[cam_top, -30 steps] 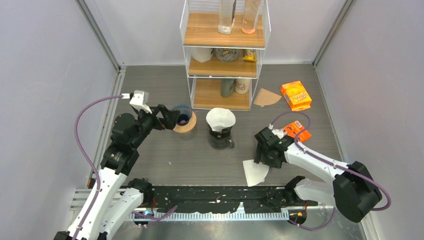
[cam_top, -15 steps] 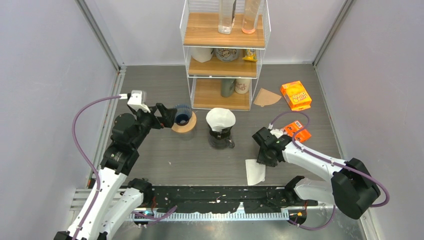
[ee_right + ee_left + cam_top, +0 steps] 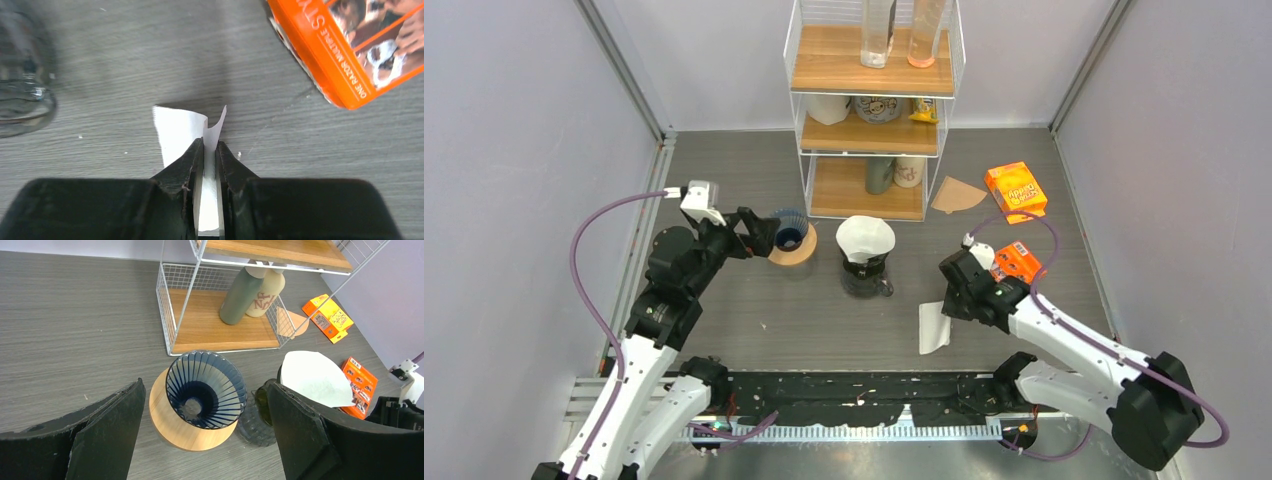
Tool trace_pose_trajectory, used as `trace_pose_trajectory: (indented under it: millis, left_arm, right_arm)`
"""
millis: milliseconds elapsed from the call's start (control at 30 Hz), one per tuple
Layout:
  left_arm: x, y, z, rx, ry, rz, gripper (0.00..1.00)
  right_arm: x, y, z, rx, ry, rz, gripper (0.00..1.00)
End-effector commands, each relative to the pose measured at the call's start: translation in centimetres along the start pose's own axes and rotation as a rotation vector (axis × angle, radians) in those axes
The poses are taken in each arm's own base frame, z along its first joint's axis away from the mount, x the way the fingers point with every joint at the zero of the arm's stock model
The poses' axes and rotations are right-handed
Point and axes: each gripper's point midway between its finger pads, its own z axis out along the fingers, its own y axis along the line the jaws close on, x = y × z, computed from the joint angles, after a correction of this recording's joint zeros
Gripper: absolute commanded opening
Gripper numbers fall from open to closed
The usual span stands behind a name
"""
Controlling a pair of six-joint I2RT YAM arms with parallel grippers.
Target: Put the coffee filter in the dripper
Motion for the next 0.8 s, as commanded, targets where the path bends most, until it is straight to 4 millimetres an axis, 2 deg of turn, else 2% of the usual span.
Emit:
trace_pose_trajectory:
  millis: [0,100,200,300,367,400,433,467,500,533,633,767]
  left_arm:
    - [-1.6,-1.4,-0.1,0.062,-0.038,-0.001,1.00]
    - [-2.1,-2.1,-0.1,0.091,-0.047,-0.007,0.99]
    - [-3.0,-3.5,-0.2,0.154,-0.056,-0.008,1.00]
    - [-3.7,-5.7,-0.1,0.272,-0.055,-0.010,1.00]
    - [-4.0,-7.9,-0.1,0.397,-0.047,-0.018,0.99]
    - [-3.6,-9.4,-0.4,0.493,-0.017,-0.021,0.99]
    - [-3.9,-10.6,-0.5,0.566,-0.006,-0.018,0.99]
    - [-3.7,-11.6,-0.6,0.630,0.025,-0.018,0.99]
    - [-3.6,-12.3,-0.5,0.675,0.057,-0.021,0.99]
    - [-3.2,-12.8,-0.1,0.707,0.096,-0.029,0.99]
    - [-2.3,-14.4,0.8,0.769,0.166,-0.048,0.99]
    - [-0.8,-18.1,0.8,0.915,0.258,-0.029,0.99]
  right_arm:
    - [-4.9,2.7,-2.5,-0.120,-0.191,-0.025,0.19]
    - [-6.7,3.0,-4.2,-0.154,-0.270,-0.047,0.19]
    - [-8.7,3.6,-6.7,-0.206,-0.351,-0.053,0.20]
    - [-10.2,3.6,-9.3,-0.244,-0.428,-0.073,0.20]
    - [-10.9,3.5,-10.9,-0.266,-0.473,-0.089,0.20]
    - [-11.0,3.5,-11.3,-0.272,-0.480,-0.100,0.20]
    - [-11.6,3.6,-12.7,-0.295,-0.512,-0.112,0.21]
    - [-11.4,3.5,-13.2,-0.308,-0.507,-0.126,0.21]
    - [-11.9,3.6,-14.5,-0.333,-0.537,-0.141,0.22]
    - [-11.7,3.7,-15.1,-0.353,-0.534,-0.167,0.22]
    - [-12.1,4.3,-18.5,-0.452,-0.591,-0.202,0.23]
    - [-12.1,5.5,-21.6,-0.574,-0.628,-0.259,0.25]
